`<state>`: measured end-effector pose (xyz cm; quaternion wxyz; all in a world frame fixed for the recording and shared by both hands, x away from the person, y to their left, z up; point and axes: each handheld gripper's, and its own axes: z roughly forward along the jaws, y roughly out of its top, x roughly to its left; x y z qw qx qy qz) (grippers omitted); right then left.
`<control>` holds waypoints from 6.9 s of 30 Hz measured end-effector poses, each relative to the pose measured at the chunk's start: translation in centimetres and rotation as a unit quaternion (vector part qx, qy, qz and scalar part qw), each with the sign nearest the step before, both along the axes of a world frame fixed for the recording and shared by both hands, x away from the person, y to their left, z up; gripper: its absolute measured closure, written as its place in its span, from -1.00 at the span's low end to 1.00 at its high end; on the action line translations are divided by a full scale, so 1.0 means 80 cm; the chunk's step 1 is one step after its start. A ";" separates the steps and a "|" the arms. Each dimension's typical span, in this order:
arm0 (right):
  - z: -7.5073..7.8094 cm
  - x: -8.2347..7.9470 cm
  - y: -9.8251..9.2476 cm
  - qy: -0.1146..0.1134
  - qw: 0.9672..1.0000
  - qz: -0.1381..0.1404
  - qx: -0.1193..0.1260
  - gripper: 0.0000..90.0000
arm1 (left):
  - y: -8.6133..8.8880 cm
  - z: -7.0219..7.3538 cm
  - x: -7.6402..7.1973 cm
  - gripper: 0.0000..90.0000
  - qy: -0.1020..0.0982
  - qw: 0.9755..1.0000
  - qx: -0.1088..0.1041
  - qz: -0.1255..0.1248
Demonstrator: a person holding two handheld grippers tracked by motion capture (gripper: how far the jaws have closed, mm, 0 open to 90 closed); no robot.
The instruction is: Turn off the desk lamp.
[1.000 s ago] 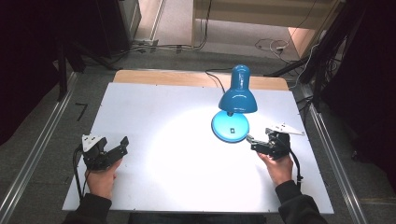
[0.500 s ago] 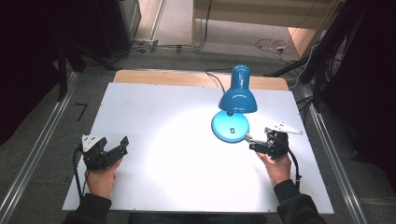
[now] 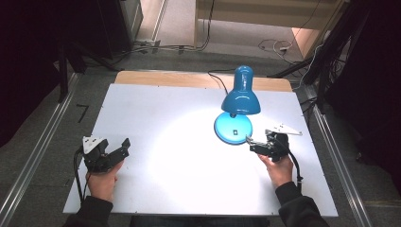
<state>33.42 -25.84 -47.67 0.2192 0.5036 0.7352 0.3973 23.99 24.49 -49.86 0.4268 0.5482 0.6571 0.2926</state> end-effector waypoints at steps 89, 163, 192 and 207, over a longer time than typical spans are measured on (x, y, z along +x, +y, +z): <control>-0.015 0.024 0.060 0.003 1.000 0.016 0.022 0.95 | 0.002 0.001 0.000 -0.58 0.000 1.000 -0.005 -0.001; -0.028 0.036 0.076 -0.010 1.000 0.012 -0.017 0.96 | -0.002 0.000 0.002 -0.57 0.002 1.000 -0.002 -0.007; -0.001 0.036 0.056 0.007 1.000 0.020 0.021 0.03 | 0.000 0.001 0.002 -0.57 0.001 1.000 -0.005 -0.006; 0.005 0.031 0.049 0.016 0.999 0.036 0.018 -0.36 | 0.001 0.001 0.001 -0.57 0.001 1.000 -0.005 -0.006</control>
